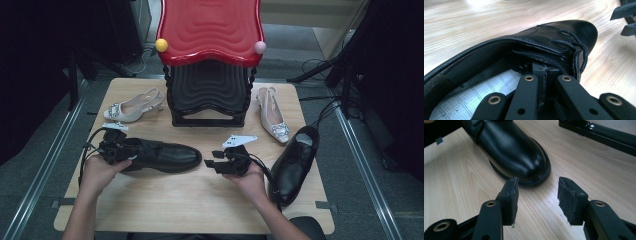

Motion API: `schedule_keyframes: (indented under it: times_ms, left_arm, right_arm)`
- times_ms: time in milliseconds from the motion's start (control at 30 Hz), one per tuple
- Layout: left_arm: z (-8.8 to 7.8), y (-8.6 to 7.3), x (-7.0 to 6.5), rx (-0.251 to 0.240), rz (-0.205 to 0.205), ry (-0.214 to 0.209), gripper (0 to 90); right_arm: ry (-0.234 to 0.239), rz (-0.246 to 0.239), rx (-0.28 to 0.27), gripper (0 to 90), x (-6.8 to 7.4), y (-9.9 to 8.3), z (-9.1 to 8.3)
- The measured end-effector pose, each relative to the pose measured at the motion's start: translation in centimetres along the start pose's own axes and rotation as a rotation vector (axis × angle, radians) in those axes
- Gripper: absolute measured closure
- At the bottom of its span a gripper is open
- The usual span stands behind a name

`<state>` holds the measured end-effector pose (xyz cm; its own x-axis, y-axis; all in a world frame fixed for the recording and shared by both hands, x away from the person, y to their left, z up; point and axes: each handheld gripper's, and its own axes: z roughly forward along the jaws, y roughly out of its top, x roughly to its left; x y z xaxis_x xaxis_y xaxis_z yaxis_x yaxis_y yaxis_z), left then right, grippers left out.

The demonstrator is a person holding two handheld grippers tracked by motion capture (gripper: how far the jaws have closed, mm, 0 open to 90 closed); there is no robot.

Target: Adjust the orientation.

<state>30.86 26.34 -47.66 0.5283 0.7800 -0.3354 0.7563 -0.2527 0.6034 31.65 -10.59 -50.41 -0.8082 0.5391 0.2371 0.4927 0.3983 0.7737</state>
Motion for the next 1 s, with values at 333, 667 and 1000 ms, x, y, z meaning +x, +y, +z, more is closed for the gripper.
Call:
schedule_keyframes:
  times_ms: [333, 667, 1000]
  left_arm:
    - [2.5, 1.1, -3.4, 0.019, 0.051, -0.045, 90.0]
    - [4.7, 1.9, -6.3, 0.022, 0.076, -0.089, 89.8]
    - [4.5, 2.3, -6.2, 0.057, 0.111, -0.090, 76.1]
  right_arm:
    - [0.013, 0.019, -0.006, 61.9, 0.2, -0.2, -0.6]
    - [0.028, 0.004, 0.019, 84.2, 0.9, -0.4, -1.1]
    - [0.037, -0.019, 0.020, 90.0, 2.4, -1.1, -1.1]
